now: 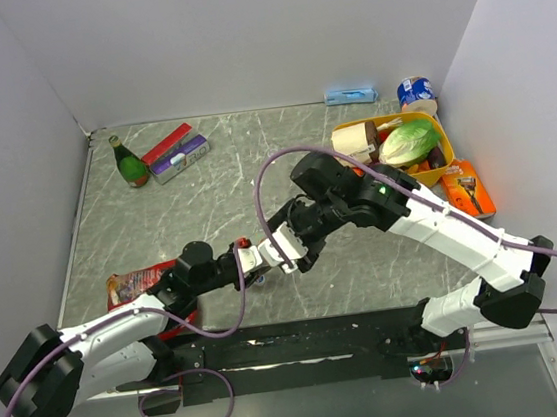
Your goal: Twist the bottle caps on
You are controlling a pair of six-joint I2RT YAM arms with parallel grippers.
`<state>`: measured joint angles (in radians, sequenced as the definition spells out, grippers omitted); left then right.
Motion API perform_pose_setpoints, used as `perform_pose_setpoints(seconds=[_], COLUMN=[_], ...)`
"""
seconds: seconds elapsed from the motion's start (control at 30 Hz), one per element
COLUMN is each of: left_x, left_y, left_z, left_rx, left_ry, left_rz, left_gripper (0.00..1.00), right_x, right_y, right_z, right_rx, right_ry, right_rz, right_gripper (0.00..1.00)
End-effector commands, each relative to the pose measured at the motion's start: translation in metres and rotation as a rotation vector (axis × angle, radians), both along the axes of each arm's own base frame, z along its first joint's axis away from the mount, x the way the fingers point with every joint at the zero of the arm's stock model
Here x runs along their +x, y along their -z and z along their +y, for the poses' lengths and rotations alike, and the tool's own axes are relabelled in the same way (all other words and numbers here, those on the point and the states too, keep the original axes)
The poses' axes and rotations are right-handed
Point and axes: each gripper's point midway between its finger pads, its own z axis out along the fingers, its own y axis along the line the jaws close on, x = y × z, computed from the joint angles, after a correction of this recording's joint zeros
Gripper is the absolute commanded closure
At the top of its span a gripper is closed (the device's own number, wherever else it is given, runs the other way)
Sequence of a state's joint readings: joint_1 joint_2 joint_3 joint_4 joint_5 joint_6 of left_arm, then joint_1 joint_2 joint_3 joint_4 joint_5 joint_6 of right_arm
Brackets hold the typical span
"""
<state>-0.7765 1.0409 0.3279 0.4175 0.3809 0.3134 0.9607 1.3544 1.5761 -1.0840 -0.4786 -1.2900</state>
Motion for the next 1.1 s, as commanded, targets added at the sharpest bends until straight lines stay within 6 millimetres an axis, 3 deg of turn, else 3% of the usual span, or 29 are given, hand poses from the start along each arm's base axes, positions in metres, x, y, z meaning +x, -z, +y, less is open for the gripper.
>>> perform_pose_setpoints(seconds=[0.0,0.3,0.57,0.77,0.9,0.97,1.0,1.07], left_x=[-0.001,0.0,0.008,0.034,0.053,0.06,0.061,0.061], left_y=[-0.029,-0.033,-0.038,-0.06,-0.077,-0.083,-0.084,-0.083], left_z=[-0.009,-0.009,-0.009,-0.001,0.012,0.018,0.02,0.019], left_rx=[-0.053,-0.067,-0.099,-0.171,-0.229,-0.261,-0.27,-0.279], left_ry=[0.057,0.051,-0.004,-0.165,-0.299,-0.357,-0.372,-0.377], left_rz=[-0.077,-0.091,-0.07,-0.109,-0.167,-0.185,-0.189,-0.181], left_gripper=[0.99,0.99,0.99,0.99,0.99,0.99,0.99,0.99], right_x=[0.004,0.0,0.003,0.004,0.02,0.03,0.031,0.037], right_y=[-0.008,0.003,0.009,0.02,0.043,0.04,0.052,0.042], right_z=[0.009,0.004,0.004,0.009,0.013,0.015,0.014,0.021], right_rx=[0.029,-0.035,-0.072,-0.158,-0.251,-0.258,-0.314,-0.3], right_ry=[-0.03,-0.039,0.022,0.179,0.366,0.432,0.494,0.534], right_rz=[-0.051,-0.013,0.048,0.236,0.338,0.365,0.423,0.477], right_gripper=[0.41,0.52,0.72,0.76,0.76,0.76,0.76,0.76])
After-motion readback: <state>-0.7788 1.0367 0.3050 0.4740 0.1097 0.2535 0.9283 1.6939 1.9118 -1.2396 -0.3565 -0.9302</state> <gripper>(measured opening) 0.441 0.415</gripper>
